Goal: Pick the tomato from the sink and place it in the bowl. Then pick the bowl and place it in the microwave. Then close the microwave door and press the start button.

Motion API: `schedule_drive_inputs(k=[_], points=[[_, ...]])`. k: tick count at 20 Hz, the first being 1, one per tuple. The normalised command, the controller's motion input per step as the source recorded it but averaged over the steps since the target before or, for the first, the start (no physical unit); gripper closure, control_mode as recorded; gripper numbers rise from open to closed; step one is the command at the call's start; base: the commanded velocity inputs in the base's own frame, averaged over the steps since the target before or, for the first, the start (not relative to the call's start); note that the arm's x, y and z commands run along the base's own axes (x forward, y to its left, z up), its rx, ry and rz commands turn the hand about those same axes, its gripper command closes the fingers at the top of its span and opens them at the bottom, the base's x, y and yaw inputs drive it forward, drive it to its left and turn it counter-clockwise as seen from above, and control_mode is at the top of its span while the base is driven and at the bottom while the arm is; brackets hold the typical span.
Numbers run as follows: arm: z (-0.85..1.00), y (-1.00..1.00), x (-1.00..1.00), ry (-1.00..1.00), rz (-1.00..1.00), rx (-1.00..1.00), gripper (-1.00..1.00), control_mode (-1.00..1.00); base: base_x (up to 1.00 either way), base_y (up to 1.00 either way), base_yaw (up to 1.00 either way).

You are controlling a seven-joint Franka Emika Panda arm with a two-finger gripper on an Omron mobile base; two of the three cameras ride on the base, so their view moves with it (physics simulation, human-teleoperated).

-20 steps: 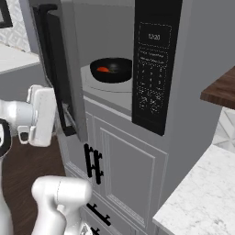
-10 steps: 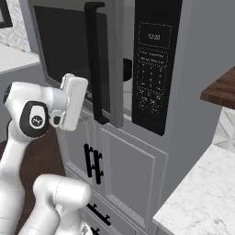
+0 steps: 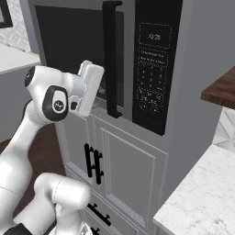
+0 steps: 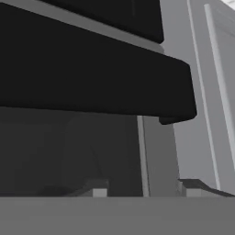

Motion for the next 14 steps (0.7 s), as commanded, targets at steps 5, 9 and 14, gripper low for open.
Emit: schedule_drive_inputs(k=[5,9,14], points=[[0.00,-0.04,0.47,0.00,0.00,0.00,-1.00,-1.00,0.00,0.00,0.00],[0.08,0.08,-0.72,-0.07,0.02,-0.03,-1.00,-1.00,0.00,0.00,0.00],[0.54,0.31,-0.79,0.14,0.04,-0.23,-1.00,-1.00,0.00,0.00,0.00]])
